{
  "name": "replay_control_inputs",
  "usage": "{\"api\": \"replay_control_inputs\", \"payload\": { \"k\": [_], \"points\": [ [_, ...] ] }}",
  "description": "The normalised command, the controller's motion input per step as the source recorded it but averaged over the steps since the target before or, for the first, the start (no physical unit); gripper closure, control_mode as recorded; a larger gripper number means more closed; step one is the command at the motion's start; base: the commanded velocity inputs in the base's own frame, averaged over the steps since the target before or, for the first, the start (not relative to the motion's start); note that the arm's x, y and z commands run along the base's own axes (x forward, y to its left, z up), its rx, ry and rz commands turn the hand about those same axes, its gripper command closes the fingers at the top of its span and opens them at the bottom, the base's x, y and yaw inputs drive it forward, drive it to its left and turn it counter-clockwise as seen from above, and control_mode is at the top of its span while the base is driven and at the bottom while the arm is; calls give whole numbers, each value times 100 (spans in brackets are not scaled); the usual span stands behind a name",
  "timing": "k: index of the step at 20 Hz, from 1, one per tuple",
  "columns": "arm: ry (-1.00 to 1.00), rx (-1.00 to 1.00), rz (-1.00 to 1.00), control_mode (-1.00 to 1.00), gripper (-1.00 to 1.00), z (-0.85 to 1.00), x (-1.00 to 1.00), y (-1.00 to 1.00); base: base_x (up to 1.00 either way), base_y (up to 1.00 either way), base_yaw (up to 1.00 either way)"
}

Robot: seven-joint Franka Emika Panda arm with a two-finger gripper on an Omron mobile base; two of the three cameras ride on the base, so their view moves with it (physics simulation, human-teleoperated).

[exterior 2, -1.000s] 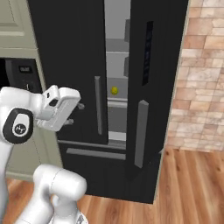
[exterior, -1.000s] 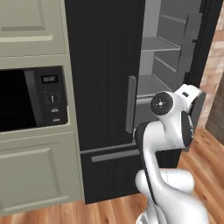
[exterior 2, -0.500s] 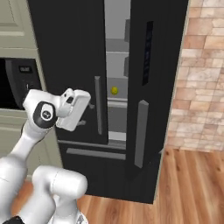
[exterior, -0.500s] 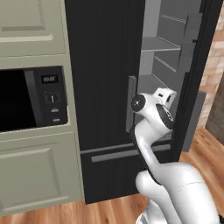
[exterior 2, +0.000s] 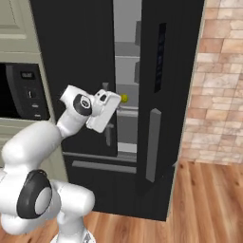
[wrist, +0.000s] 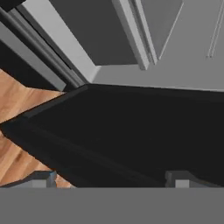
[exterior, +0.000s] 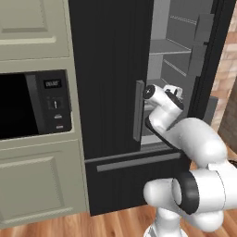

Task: Retrieve the kiwi and pear from the fridge and place them into the bowl on the dining table.

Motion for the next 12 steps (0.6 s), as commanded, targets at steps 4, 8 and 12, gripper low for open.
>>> {"api": "replay_control_inputs", "payload": {
  "k": [4, 8, 12],
  "points": [
    [8, 0, 0, -100, -100, -51, 93, -36, 0, 0, 0],
    [3, 0, 0, -100, -100, -28, 28, -83, 0, 0, 0],
    [0, 0, -4, -100, -100, -10, -1, -100, 0, 0, 0]
  ]
}}
